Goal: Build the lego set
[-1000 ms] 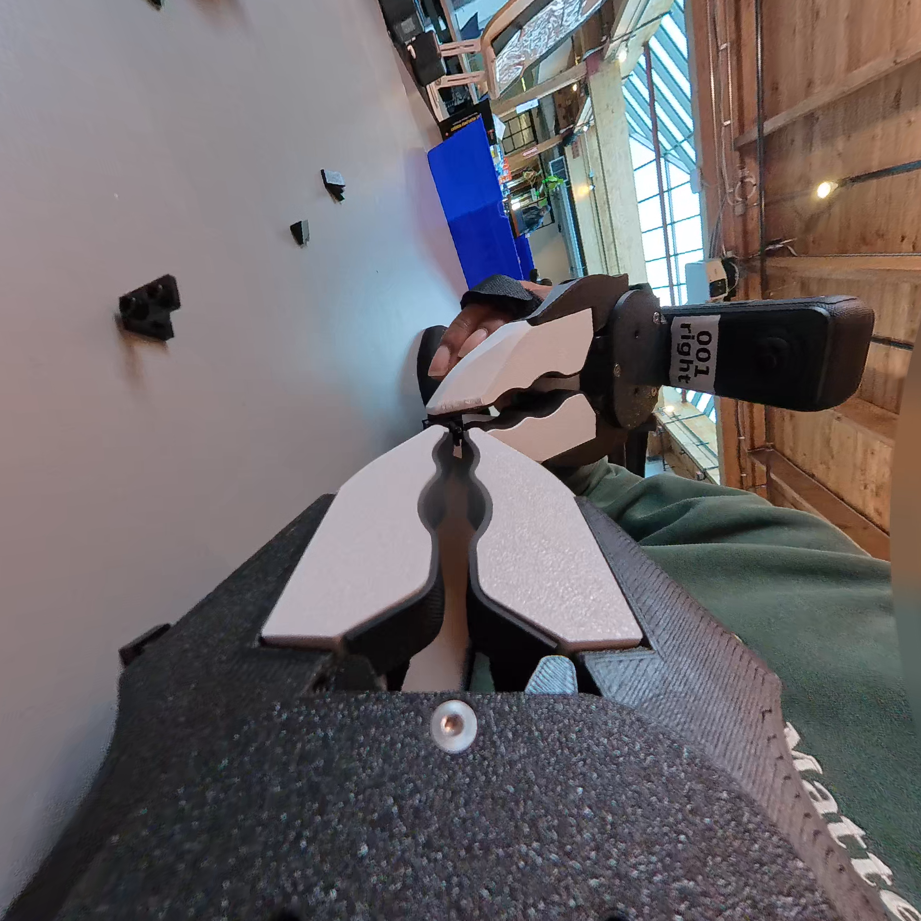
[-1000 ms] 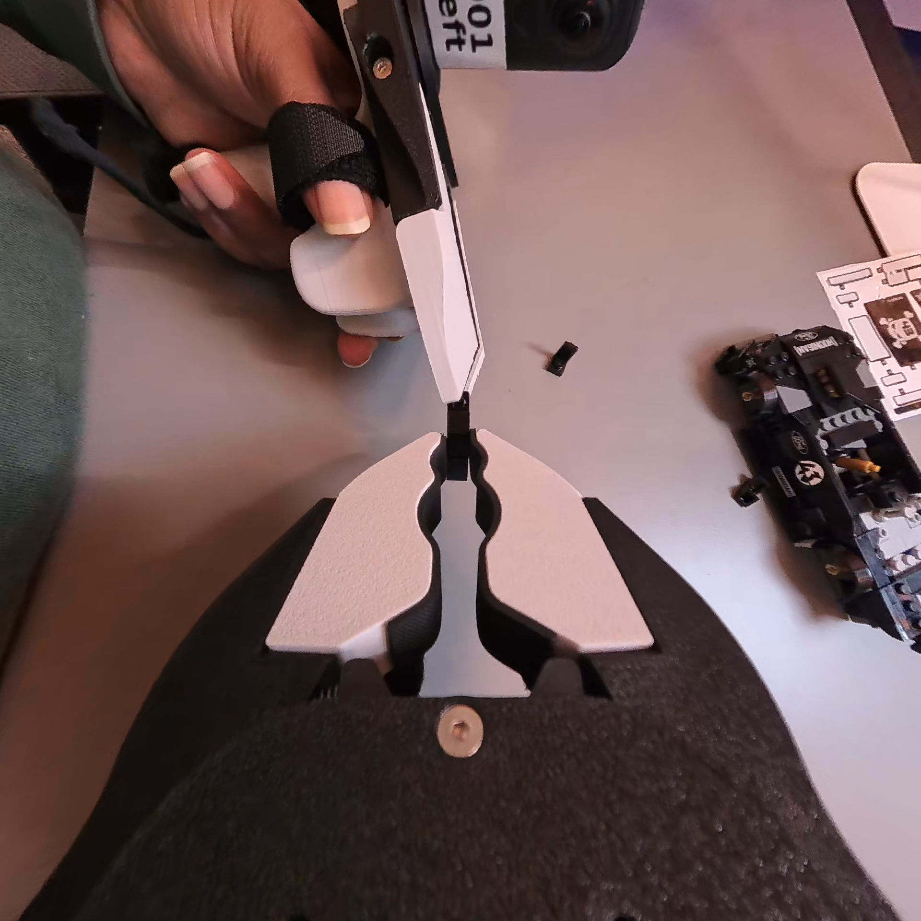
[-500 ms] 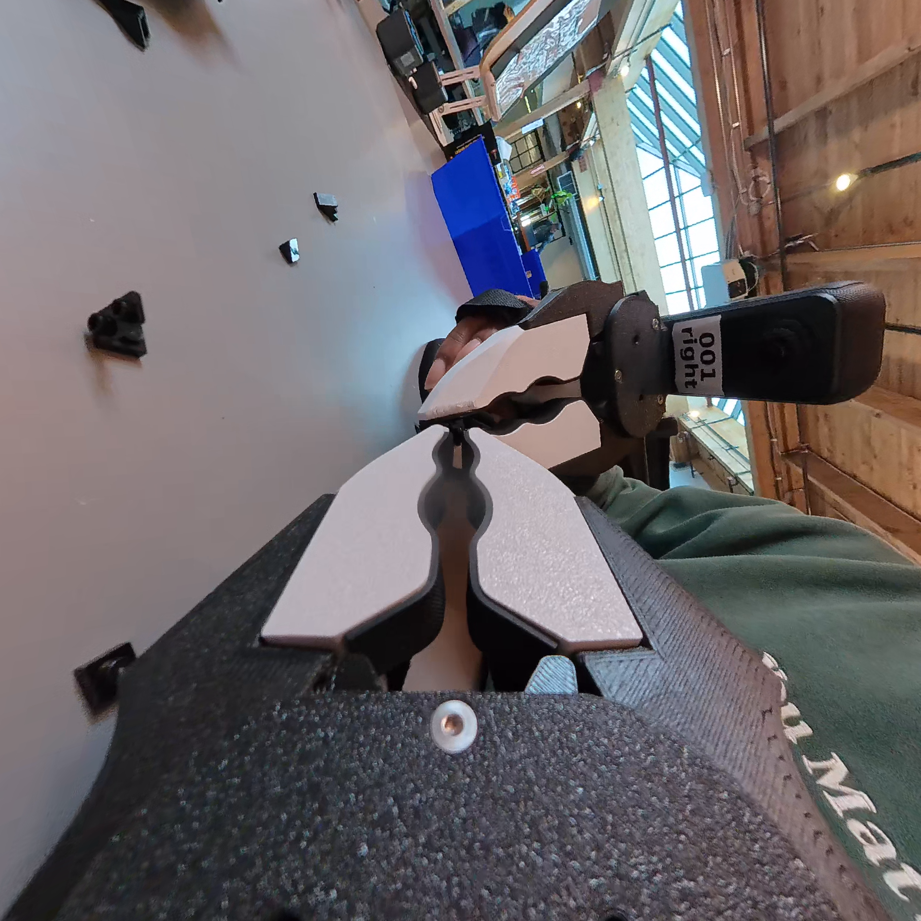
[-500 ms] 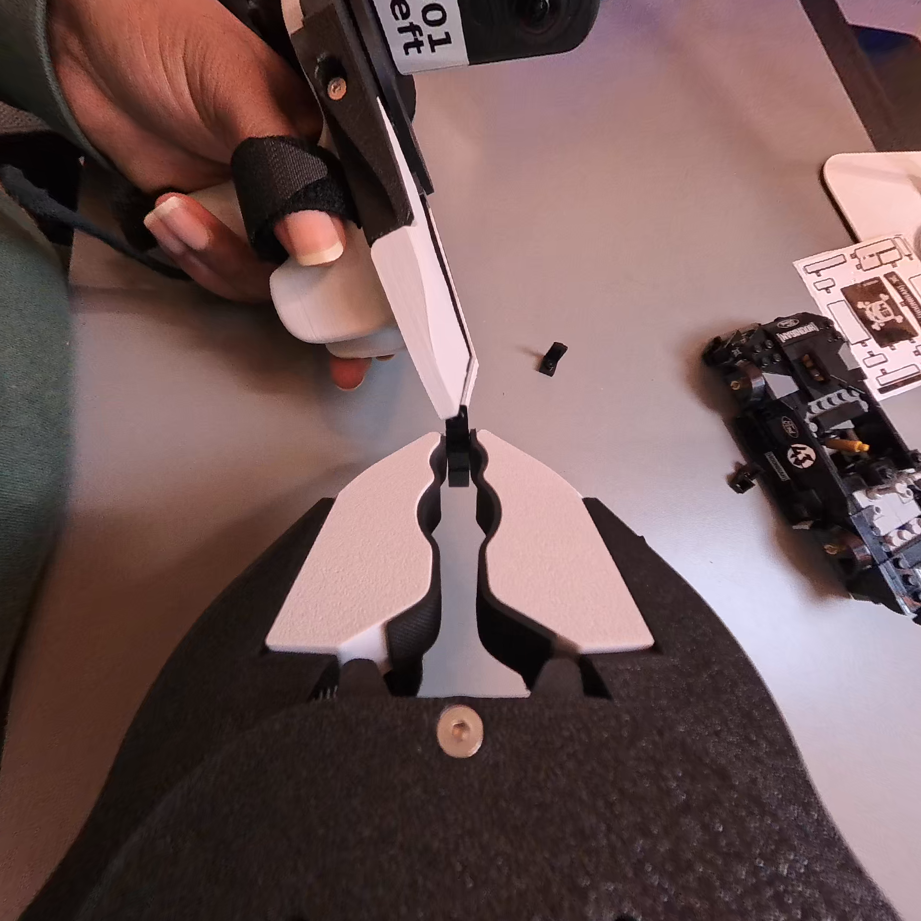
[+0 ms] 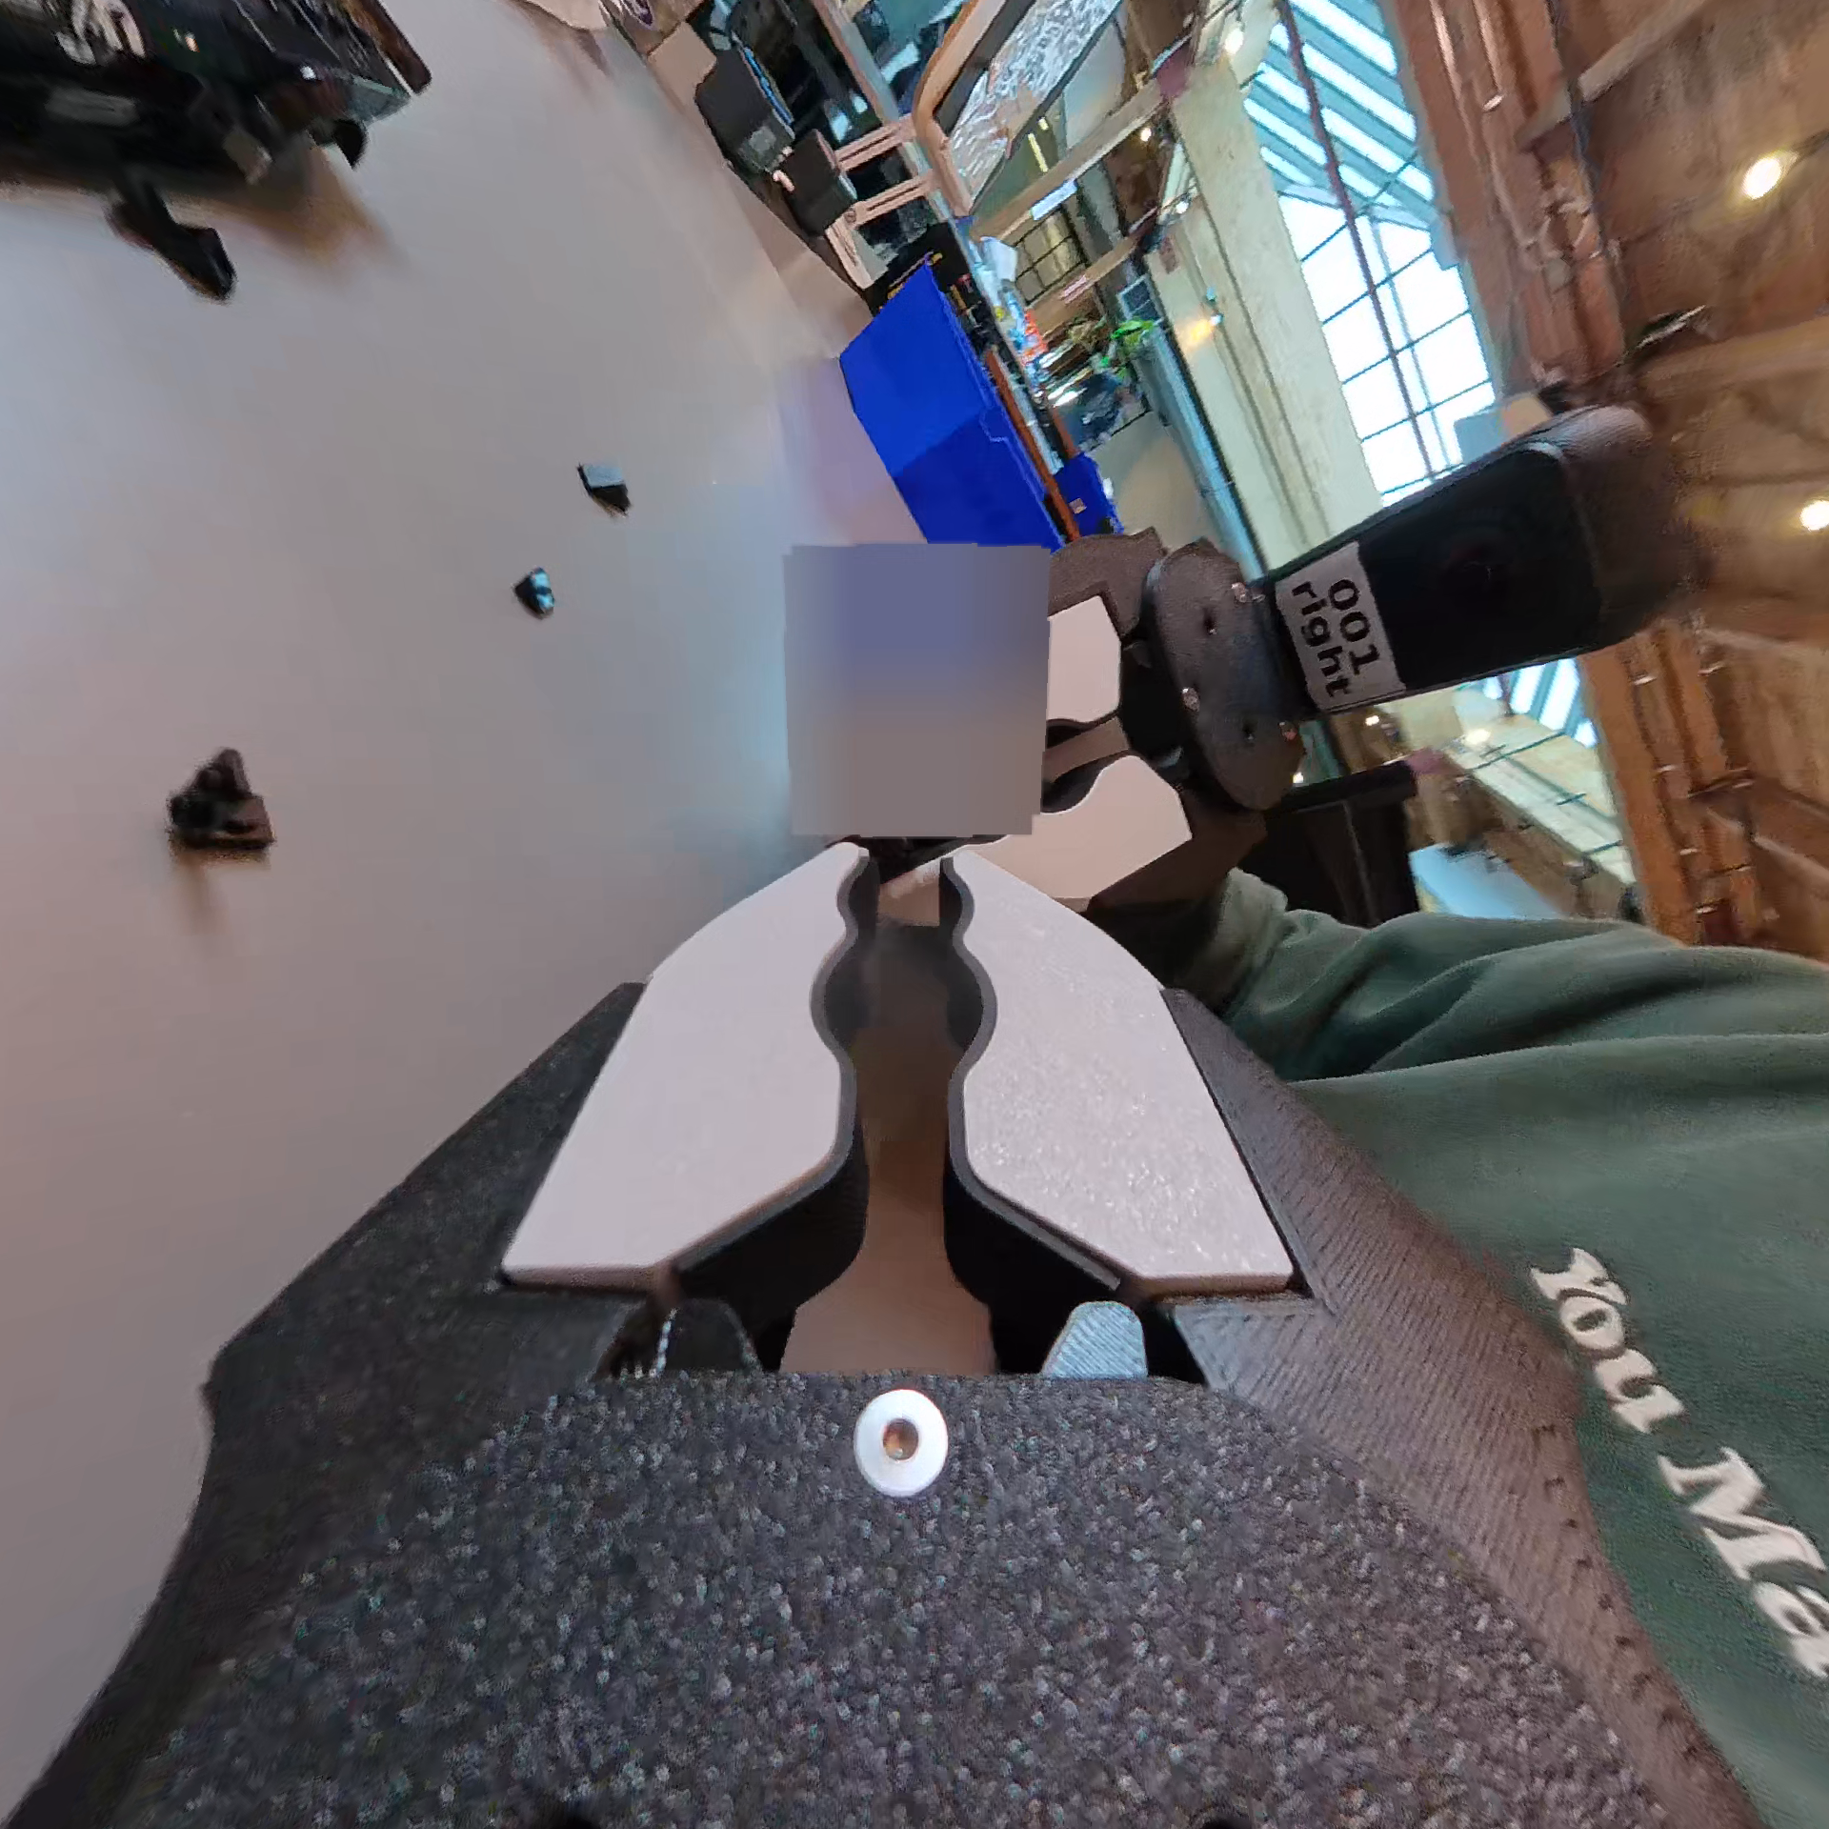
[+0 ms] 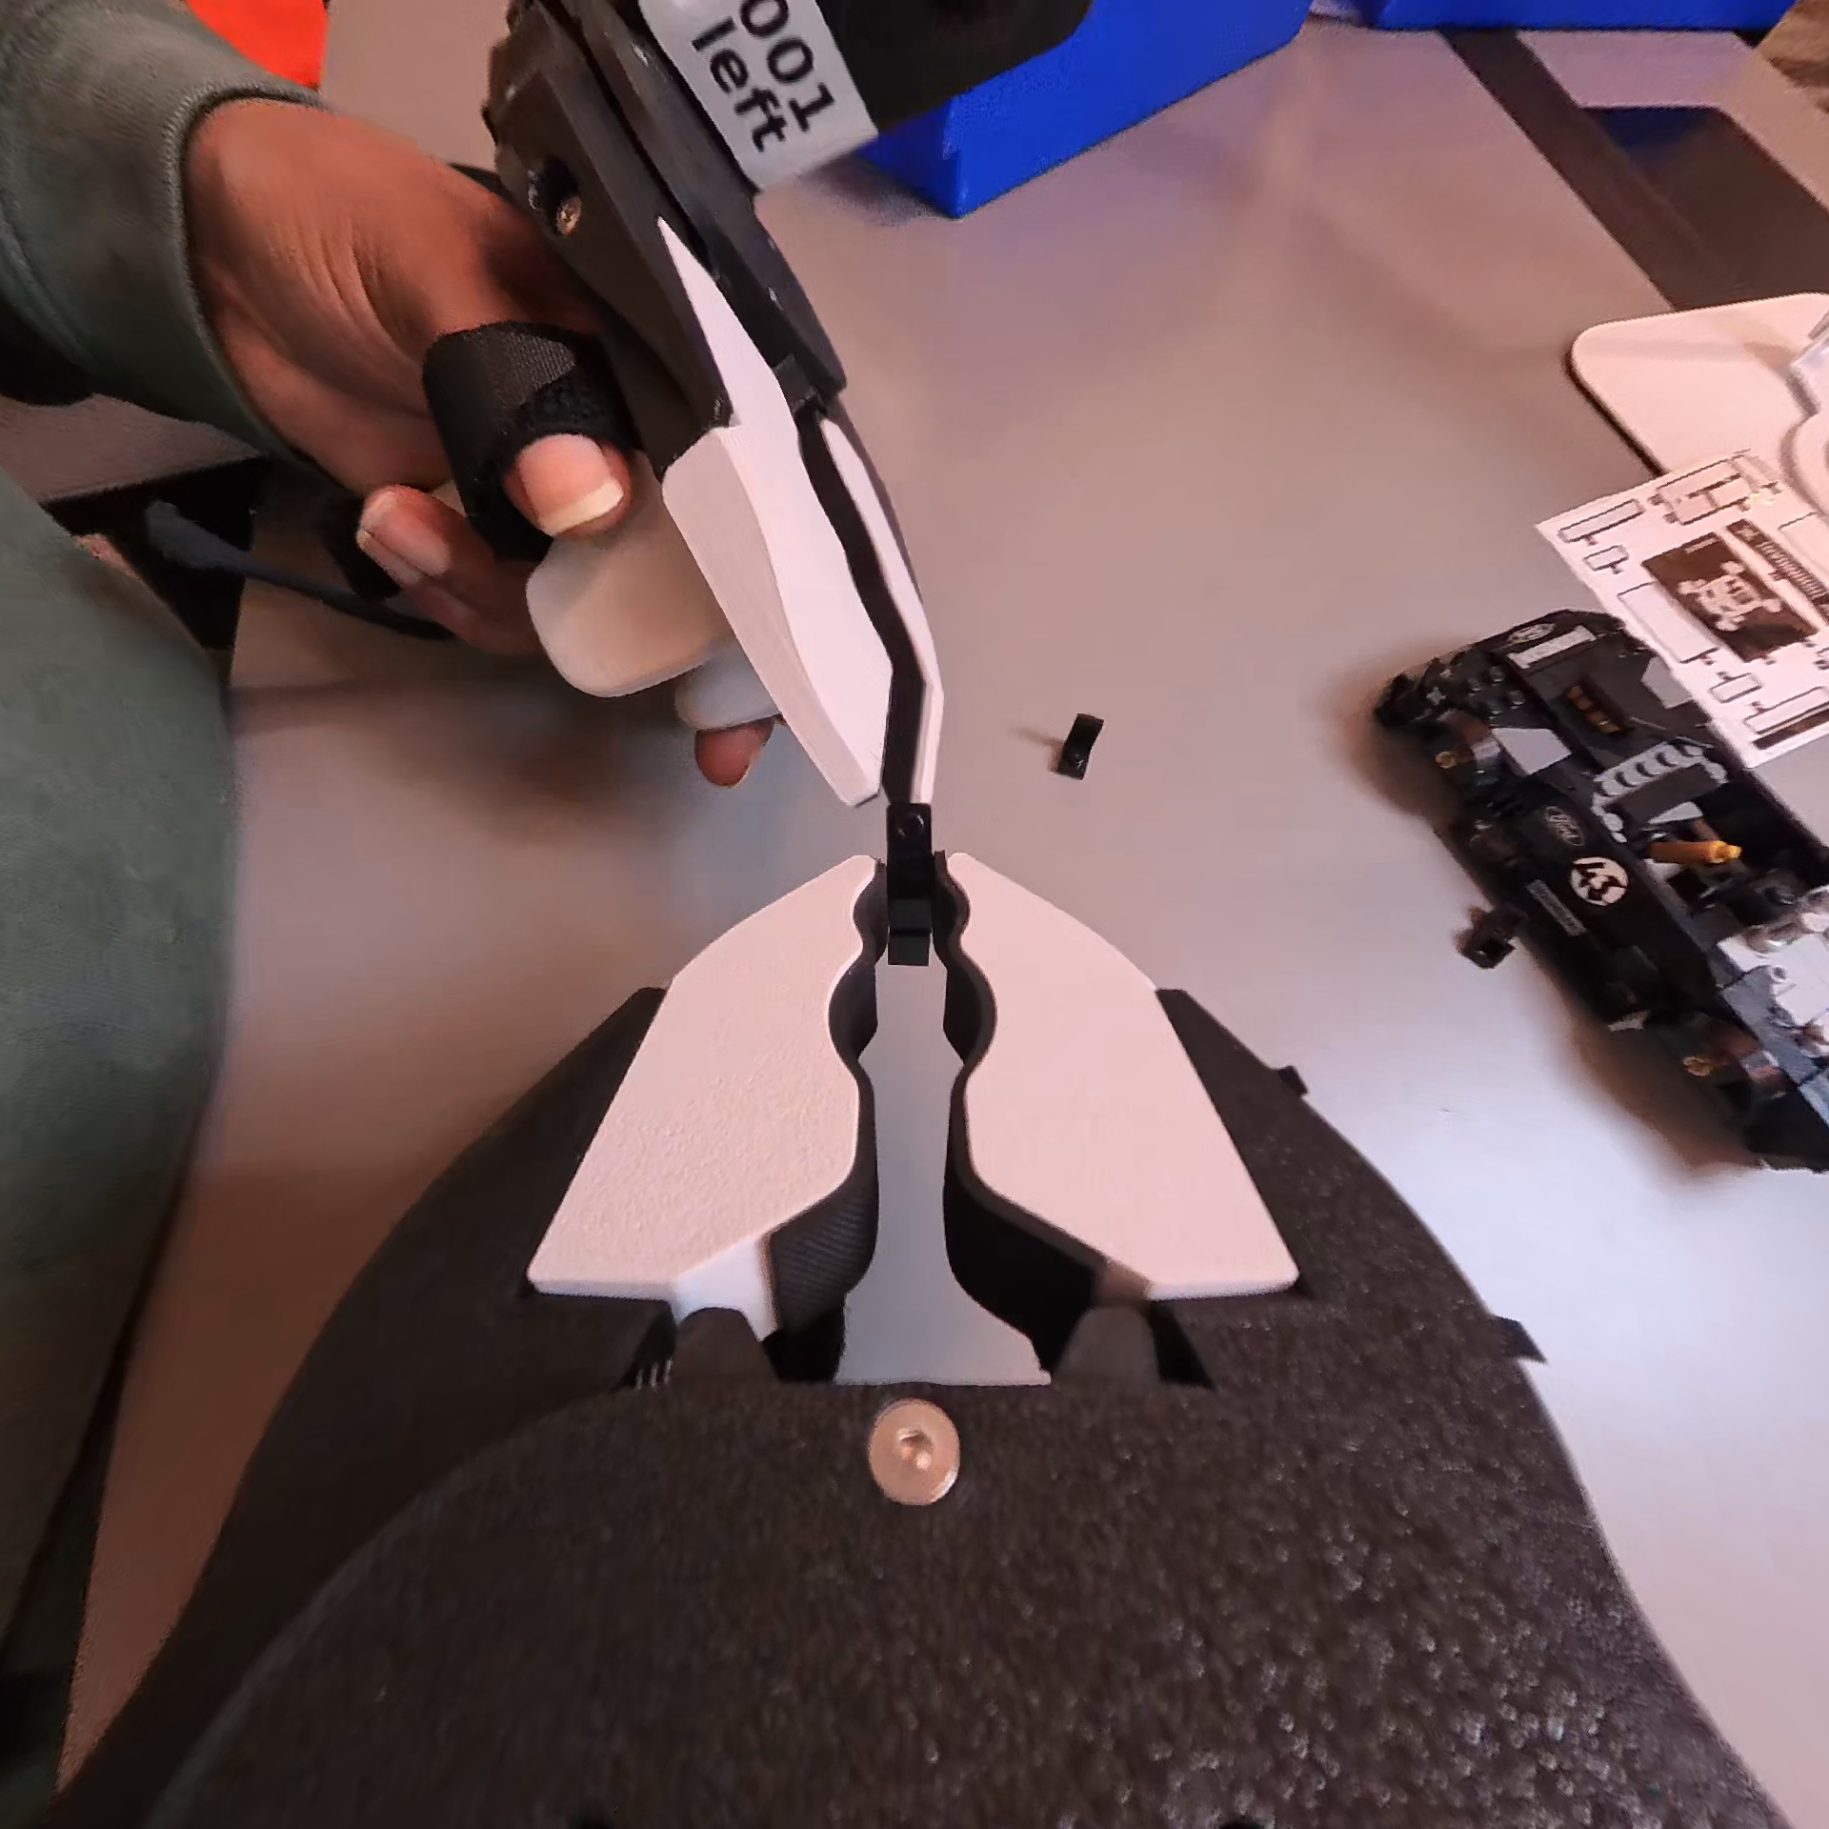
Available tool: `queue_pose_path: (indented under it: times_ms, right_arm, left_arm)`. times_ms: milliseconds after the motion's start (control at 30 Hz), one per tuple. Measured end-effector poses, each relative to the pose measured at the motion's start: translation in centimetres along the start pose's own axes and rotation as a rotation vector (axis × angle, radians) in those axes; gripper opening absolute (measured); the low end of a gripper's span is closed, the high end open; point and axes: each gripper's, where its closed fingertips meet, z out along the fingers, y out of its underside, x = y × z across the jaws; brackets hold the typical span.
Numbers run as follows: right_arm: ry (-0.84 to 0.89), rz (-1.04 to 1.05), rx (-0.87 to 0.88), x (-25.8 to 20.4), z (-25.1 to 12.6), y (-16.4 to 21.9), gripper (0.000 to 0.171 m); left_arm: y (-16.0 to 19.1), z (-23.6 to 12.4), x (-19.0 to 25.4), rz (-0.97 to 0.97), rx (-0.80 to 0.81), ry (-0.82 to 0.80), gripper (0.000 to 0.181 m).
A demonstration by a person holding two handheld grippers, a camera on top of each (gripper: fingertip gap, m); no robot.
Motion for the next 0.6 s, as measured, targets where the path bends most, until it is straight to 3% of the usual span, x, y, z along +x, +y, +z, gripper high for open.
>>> queue_pose_path:
  times_ms: [200,400,600]
  right_arm:
    - [0.145,-0.165,-0.035,0.52,0.22,-0.43,0.008]
    - [0.319,-0.374,-0.092,1.04,0.08,-0.75,0.008]
    - [0.404,-0.463,-0.136,1.04,0.16,-0.81,0.008]
  left_arm:
    - [0.2,0.18,-0.4,0.071,-0.032,-0.057,0.015]
    - [-0.17,0.17,0.06,0.018,0.002,-0.013,0.018]
    - [-0.15,0.16,-0.18,0.054,0.011,-0.047,0.019]
